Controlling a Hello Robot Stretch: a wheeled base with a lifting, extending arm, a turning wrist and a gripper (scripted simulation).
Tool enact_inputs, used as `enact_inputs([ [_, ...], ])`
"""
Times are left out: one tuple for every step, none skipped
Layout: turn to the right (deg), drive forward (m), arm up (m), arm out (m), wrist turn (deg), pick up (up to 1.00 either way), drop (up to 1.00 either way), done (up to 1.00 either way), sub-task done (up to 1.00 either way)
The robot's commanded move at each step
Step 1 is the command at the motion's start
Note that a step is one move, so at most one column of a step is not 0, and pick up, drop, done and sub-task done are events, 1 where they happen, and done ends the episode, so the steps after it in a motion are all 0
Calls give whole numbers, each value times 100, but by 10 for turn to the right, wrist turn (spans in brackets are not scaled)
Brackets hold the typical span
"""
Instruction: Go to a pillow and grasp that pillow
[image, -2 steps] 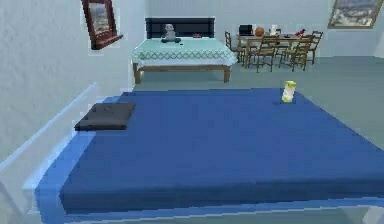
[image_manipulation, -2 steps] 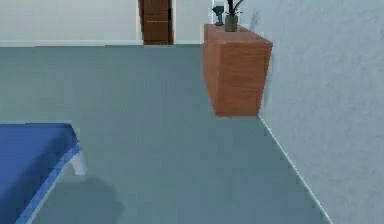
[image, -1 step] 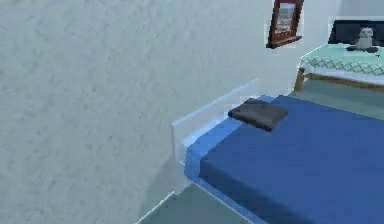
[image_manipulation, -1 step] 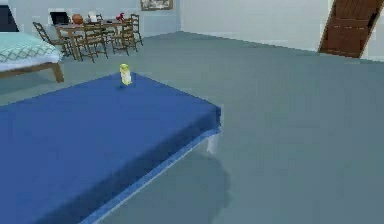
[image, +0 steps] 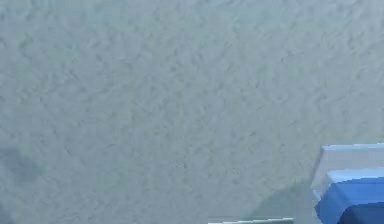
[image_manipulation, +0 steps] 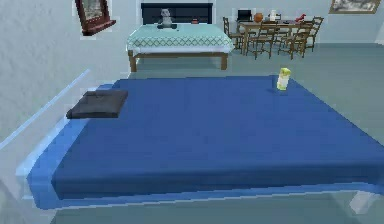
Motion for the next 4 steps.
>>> enact_inputs([
  [-240, 0, 0, 0, 0, 0, 0, 0, 0],
  [450, 0, 0, 0, 0, 0, 0, 0, 0],
  [270, 0, 0, 0, 0, 0, 0, 0, 0],
  [0, 65, 0, 0, 0, 0, 0, 0, 0],
])
